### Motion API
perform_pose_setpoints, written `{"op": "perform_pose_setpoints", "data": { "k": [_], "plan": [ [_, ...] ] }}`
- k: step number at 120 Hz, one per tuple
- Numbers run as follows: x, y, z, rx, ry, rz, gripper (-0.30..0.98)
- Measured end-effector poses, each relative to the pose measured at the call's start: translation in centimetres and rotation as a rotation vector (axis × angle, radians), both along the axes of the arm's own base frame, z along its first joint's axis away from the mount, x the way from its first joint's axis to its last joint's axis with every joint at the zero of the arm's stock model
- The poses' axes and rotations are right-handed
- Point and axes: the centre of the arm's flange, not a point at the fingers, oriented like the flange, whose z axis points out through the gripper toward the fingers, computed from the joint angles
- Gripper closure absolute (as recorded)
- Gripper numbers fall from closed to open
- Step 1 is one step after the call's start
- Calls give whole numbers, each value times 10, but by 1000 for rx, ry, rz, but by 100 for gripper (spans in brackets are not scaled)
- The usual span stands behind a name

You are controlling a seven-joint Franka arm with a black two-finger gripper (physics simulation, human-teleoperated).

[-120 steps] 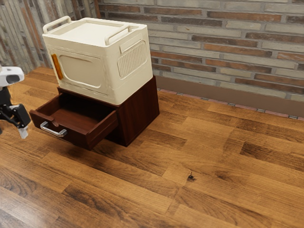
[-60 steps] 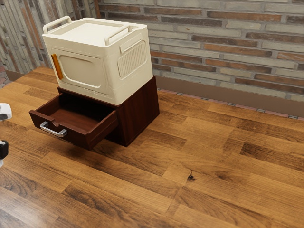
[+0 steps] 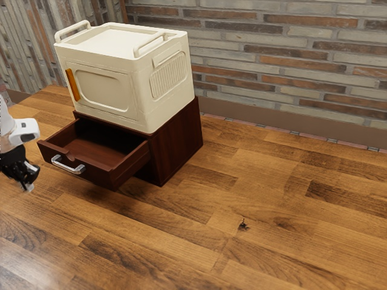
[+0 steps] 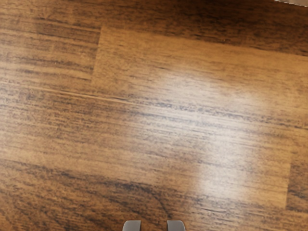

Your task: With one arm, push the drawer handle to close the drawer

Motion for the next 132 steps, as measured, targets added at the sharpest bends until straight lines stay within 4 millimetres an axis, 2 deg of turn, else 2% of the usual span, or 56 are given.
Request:
{"op": "perform_pose_setpoints", "data": {
  "k": [26,40,59,69,89,111,121,132],
  "plan": [
    [37,2,-7,-1,-11,1,73],
    [65,-5,-11,-2,-14,-14,73],
    [103,-3,-17,-9,-18,-12,73],
    [129,-11,-21,-16,-21,-30,73],
    [167,-30,-24,-27,-36,-81,73],
    [192,-10,-27,-20,-43,-76,73],
    [210,-14,-26,-20,-55,-96,73],
    [219,-20,-23,-24,-65,-122,72]
  ]
}}
